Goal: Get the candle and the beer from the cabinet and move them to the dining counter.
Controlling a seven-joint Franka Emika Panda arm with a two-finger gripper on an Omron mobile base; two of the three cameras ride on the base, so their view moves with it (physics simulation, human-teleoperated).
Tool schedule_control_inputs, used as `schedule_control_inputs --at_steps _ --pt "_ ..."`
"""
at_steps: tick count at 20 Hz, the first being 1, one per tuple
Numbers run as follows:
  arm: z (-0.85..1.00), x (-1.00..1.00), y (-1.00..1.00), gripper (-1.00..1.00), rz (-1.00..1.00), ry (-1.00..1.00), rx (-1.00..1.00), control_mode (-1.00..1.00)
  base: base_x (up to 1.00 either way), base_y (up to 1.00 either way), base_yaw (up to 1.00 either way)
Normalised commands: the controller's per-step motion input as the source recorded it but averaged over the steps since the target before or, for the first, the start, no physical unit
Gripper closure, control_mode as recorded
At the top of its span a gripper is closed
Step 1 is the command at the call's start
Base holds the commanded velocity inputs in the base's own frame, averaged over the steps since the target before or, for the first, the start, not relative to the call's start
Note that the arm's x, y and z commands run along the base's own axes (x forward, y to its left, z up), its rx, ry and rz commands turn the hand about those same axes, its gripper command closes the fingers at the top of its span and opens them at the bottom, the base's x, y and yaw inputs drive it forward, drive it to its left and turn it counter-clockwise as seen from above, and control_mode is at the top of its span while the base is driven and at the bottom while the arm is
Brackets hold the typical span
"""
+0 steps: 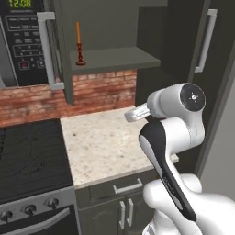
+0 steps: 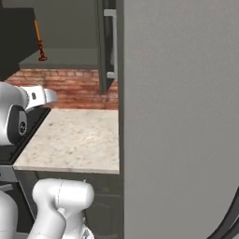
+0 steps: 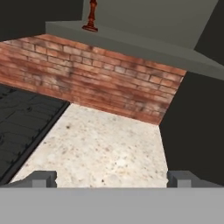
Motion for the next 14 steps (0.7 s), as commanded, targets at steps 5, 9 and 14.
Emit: schedule_control_inputs --at_steps 5,9,14 --pt "0.00 0.00 0.00 -1.00 0.00 0.00 0.00 1.00 0.95 0.50 -0.22" --pt "0.00 0.00 0.00 -1.00 0.00 0.00 0.00 1.00 0.98 0.53 -0.20" --pt "0.00 0.00 0.00 -1.00 0.00 0.00 0.00 1.00 0.99 0.54 -0.14"
